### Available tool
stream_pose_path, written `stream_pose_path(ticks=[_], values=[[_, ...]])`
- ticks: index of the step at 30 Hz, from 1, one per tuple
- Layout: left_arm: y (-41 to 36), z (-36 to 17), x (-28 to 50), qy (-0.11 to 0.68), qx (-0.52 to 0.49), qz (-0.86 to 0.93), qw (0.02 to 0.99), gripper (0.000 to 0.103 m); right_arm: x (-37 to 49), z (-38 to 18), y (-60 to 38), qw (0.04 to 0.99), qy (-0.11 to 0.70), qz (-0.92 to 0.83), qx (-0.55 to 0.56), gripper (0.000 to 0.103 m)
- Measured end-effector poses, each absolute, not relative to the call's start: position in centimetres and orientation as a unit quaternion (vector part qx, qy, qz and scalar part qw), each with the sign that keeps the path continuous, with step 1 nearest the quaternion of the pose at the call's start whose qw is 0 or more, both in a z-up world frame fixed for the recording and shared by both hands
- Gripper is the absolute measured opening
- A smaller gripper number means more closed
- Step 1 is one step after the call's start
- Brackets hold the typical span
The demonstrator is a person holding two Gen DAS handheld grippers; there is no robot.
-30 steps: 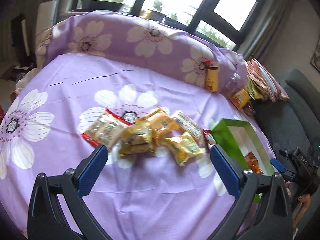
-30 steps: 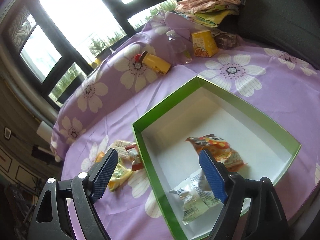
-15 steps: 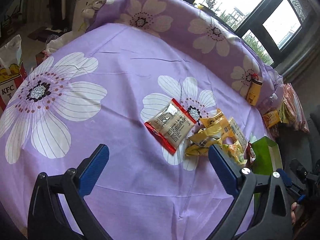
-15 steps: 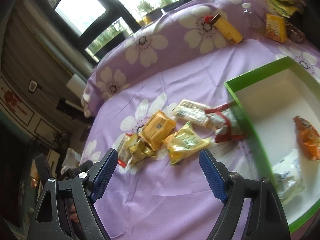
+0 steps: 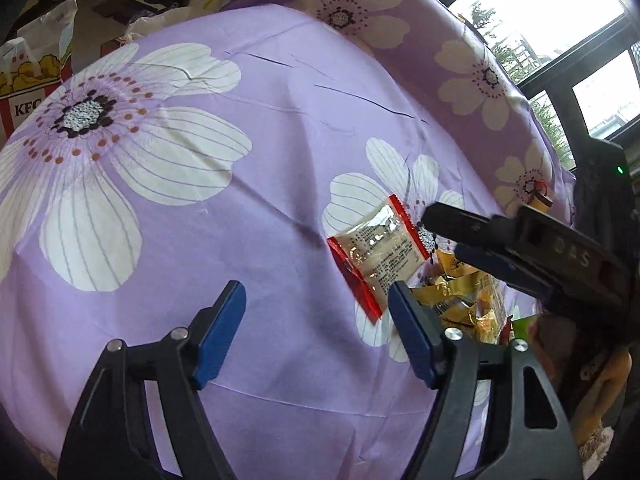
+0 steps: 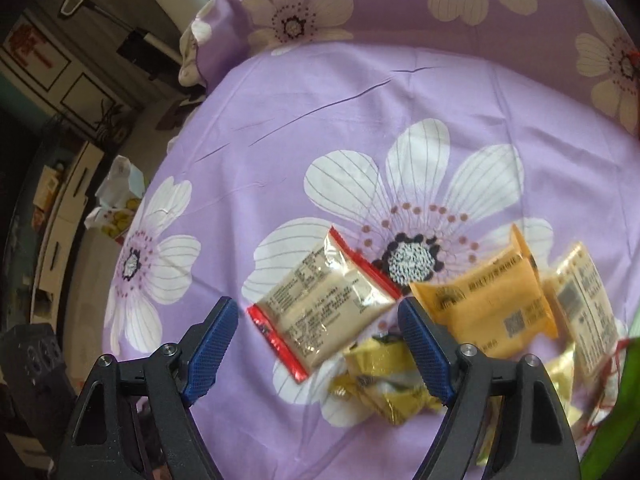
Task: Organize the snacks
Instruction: 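Grasp the red-edged biscuit pack with the right gripper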
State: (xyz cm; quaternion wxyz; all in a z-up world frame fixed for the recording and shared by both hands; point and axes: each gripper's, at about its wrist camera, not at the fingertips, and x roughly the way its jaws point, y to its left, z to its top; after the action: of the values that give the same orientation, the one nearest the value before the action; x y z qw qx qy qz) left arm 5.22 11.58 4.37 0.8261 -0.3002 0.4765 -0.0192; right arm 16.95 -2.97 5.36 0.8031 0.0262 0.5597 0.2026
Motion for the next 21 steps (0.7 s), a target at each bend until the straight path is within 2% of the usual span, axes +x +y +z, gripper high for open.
stream_pose_path(ticks=[2,4,7,12,13,17,21], values=[[10.7,4.2,5.8,0.477,-0.295,-0.03,0.827,0.068,18.3,4.4,-2.2,0.795,0.571,0.204,0.012,0.068],[10.1,3.7,6.5,0.482,-0.295,-0.028,0.824,0.058,19.4,3.4,-1.9,0.789,0.586,0.182,0.001,0.059],[9.9,2.4,7.3,0.492,-0.322,-0.037,0.808,0.053,20.5,2.2,-1.3,0.779,0.599,0.183,-0.008,0.059],[10.3,2.5,7.6,0.484,-0.337,-0.037,0.806,0.051,20.7,1.4,-1.6,0.773,0.601,0.204,0.0,0.059],[10.1,2.5,7.7,0.485,-0.337,-0.039,0.806,0.048,20.5,1.4,-1.6,0.768,0.604,0.213,0.003,0.059],[9.4,2.7,7.5,0.49,-0.302,-0.028,0.817,0.037,19.3,1.2,-1.3,0.748,0.614,0.252,0.021,0.054],[9.1,2.9,7.1,0.494,-0.279,-0.022,0.823,0.037,17.8,1.2,-1.2,0.743,0.614,0.264,0.033,0.052]])
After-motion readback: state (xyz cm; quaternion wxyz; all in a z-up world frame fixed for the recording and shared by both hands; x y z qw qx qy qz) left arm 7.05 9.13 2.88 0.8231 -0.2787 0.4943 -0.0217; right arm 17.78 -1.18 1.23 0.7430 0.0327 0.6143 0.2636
